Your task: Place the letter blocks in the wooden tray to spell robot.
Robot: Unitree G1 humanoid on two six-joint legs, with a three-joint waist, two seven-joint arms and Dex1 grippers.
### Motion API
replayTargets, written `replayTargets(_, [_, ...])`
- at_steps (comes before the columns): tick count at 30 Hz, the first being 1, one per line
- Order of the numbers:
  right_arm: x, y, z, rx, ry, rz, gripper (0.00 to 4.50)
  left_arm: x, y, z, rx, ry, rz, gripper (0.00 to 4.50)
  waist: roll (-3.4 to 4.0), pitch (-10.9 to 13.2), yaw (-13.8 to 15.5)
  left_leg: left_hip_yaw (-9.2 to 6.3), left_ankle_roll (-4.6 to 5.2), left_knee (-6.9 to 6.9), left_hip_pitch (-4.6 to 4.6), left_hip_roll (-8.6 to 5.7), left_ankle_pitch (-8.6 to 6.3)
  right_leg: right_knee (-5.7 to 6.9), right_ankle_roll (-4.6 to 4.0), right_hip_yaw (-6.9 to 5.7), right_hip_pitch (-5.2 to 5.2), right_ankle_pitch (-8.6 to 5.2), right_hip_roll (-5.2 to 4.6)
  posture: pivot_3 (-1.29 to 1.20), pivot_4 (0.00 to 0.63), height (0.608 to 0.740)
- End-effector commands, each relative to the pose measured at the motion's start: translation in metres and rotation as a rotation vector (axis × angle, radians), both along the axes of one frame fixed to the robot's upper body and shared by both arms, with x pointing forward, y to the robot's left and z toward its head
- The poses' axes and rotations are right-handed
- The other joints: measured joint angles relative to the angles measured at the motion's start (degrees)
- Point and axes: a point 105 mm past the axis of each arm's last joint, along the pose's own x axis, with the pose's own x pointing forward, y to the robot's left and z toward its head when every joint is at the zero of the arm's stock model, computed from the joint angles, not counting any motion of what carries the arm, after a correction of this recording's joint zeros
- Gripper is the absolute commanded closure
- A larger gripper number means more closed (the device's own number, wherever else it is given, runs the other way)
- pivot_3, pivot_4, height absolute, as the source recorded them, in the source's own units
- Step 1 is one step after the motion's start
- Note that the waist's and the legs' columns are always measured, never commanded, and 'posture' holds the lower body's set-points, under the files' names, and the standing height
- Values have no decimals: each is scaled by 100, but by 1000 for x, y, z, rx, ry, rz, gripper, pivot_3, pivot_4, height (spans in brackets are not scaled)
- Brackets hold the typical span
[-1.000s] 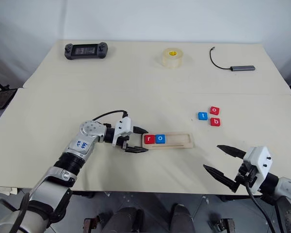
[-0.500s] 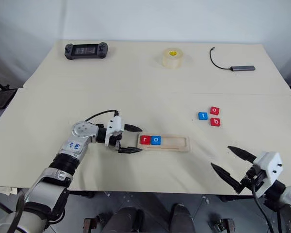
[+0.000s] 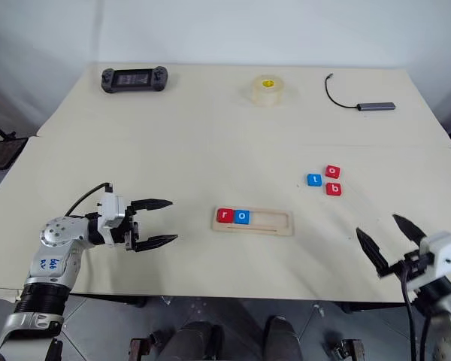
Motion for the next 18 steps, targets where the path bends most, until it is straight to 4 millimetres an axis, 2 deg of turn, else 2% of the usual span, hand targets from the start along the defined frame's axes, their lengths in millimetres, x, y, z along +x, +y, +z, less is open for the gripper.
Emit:
replayTargets(1, [28,2,25,-38,-4,-18,0,-2,-7,16,-42,-54,6,53,2,0,-7,-2,-2,0,0,3,0,3,-1,-2,-1,-1,2,0,150,740])
replayTargets(3, [45,4,34,-32,33,-24,0,-3,-12,17,-58,-49,5,53,2,0,-17,-4,-5,-2,-1,6,2,7,-5,-6,-5,-3,5,0,150,740])
replayTargets(5, [78,11,44,-34,172,-43,0,-6,-20,21,-98,-61,3,53,3,1,-53,-4,-6,-2,-4,5,2,6,-5,-7,-6,-3,4,0,150,740])
replayTargets(8, [100,18,50,-50,306,-78,0,-10,-25,24,-132,-69,12,53,6,3,-88,-3,2,2,-11,2,7,5,-3,-6,-9,-1,-3,0,150,740])
replayTargets(13, [112,27,46,-55,448,-122,0,-11,-25,21,-156,-61,55,53,7,3,-26,-25,-9,-6,-23,8,3,-1,-17,-28,-11,-9,2,0,150,740])
replayTargets(18, [114,34,38,-44,512,-131,0,-12,-26,20,-171,-64,85,53,6,3,6,-20,-3,-5,-28,-3,1,-5,-13,-25,-13,-6,-2,0,150,740])
